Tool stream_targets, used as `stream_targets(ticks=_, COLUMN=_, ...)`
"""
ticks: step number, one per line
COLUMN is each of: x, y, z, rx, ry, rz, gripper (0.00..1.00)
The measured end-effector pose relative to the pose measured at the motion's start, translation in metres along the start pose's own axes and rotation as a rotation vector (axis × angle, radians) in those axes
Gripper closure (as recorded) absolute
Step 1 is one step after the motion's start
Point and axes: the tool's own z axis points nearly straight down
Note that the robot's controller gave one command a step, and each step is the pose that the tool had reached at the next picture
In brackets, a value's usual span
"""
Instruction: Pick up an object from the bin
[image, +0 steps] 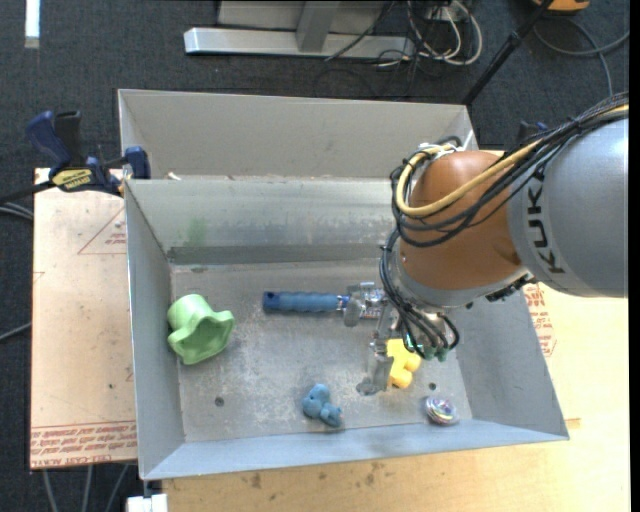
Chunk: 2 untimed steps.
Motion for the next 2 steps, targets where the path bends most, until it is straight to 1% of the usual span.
stream_targets(ticks=1, x=-0.014, y=-0.067, z=0.048, rx=0.003, ry=-0.004, rz=-0.012, gripper=0.0)
stream_targets(ticks=2, x=-0.019, y=-0.092, z=0.119, rx=0.001, ry=-0.004, rz=-0.428, gripper=0.0)
